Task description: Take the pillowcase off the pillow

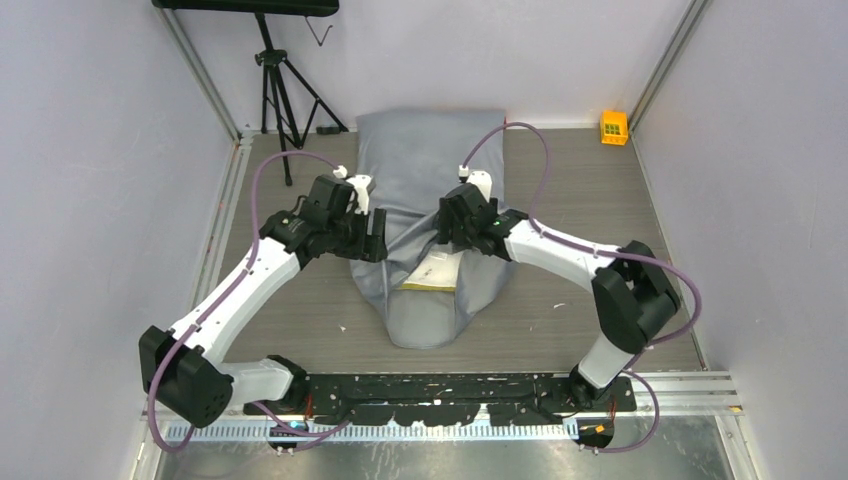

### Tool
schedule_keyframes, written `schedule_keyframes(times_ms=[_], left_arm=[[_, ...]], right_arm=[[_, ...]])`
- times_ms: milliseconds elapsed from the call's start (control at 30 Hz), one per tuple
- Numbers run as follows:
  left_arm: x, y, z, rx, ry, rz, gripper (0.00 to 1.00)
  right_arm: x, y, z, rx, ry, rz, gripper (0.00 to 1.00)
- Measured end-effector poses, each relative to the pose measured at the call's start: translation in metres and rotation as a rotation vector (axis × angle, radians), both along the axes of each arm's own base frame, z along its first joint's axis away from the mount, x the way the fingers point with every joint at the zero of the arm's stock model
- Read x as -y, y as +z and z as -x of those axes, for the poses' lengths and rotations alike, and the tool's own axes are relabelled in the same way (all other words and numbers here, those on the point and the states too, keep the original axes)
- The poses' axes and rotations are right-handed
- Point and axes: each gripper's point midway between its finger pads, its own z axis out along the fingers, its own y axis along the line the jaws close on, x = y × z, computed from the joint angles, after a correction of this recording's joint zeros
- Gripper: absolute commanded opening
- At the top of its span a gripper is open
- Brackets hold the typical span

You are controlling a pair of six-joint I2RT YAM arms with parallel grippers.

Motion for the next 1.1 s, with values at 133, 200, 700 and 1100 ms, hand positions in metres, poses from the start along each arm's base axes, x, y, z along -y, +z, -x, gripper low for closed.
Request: schedule_keyframes(times_ms=[133, 200, 700, 1100], left_arm=[[0.011, 0.002, 0.005, -0.004, -0.059, 0.035, 1.00], [0.020, 0.005, 0.006, 0.012, -0.093, 0.053, 1.00], [0.086, -0.023, 0.006, -0.004, -0.312, -0.016, 1.00], [0.092, -0.044, -0.020, 0.103, -0.243, -0.147, 0.96]], right_arm=[[0.008, 0.022, 0.019, 0.003, 0.031, -0.033, 0.83], [0.010, 0.038, 0.026, 0.017, 0.049, -0.058, 0.83], [-0.004, 0.030, 0.035, -0.056, 0.086, -0.111, 0.83], [-0.024, 0.037, 0.023, -0.055, 0.076, -0.207, 0.83]])
